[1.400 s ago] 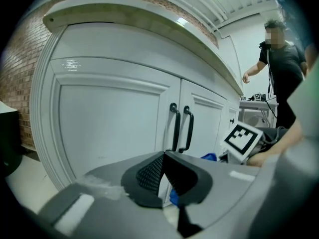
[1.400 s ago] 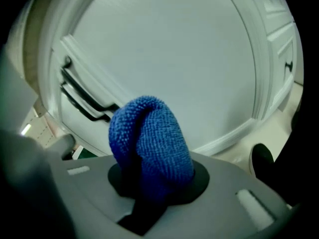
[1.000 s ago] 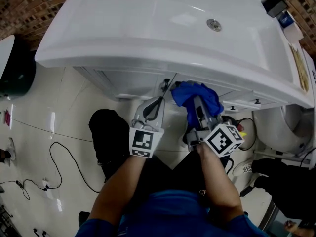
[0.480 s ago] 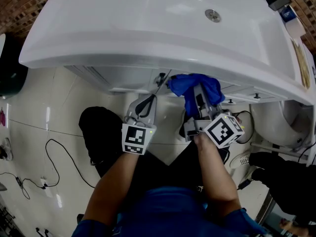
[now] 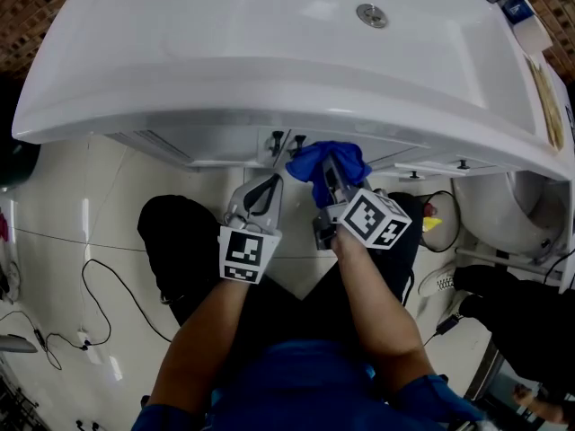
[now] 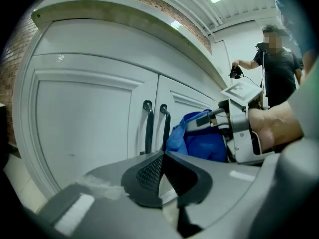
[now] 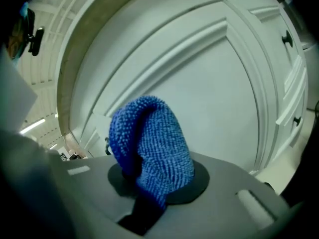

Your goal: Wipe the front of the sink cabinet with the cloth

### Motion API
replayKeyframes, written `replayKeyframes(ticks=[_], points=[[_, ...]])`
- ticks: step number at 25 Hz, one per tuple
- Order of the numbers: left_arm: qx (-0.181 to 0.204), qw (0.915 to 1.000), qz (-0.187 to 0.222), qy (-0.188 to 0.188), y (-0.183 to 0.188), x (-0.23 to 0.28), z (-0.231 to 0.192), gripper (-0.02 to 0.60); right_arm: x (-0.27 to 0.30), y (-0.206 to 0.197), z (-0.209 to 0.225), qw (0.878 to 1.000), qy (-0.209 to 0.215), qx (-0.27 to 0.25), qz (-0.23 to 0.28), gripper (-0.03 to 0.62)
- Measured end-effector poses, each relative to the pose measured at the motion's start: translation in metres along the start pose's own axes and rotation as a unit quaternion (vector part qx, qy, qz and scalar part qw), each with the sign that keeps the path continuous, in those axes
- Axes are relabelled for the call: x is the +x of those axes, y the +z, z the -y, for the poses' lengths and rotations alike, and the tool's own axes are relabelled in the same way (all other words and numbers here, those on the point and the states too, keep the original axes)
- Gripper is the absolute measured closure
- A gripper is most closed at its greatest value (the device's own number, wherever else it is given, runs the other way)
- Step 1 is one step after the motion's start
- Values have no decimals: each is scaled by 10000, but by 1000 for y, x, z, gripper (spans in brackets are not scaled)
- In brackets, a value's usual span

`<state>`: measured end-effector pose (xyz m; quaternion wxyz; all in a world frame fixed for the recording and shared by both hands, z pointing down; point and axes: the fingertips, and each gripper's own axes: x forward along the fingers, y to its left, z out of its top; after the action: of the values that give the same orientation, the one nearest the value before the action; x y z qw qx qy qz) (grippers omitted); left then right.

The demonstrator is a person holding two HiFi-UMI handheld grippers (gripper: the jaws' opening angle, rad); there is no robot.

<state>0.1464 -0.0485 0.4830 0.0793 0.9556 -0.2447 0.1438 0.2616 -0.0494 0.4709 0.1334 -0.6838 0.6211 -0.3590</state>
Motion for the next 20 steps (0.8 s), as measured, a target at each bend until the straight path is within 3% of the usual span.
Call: replayKeyframes(ticks=[11,20], points=[[-41,9996,-292,-41,-17,12,2,580,46,-93,81,9891,-810,631,-1058,522],[-141,9983,-569,38,-34,18,-7,580,66,-155,129,9686,-1443,917,-1804,523]])
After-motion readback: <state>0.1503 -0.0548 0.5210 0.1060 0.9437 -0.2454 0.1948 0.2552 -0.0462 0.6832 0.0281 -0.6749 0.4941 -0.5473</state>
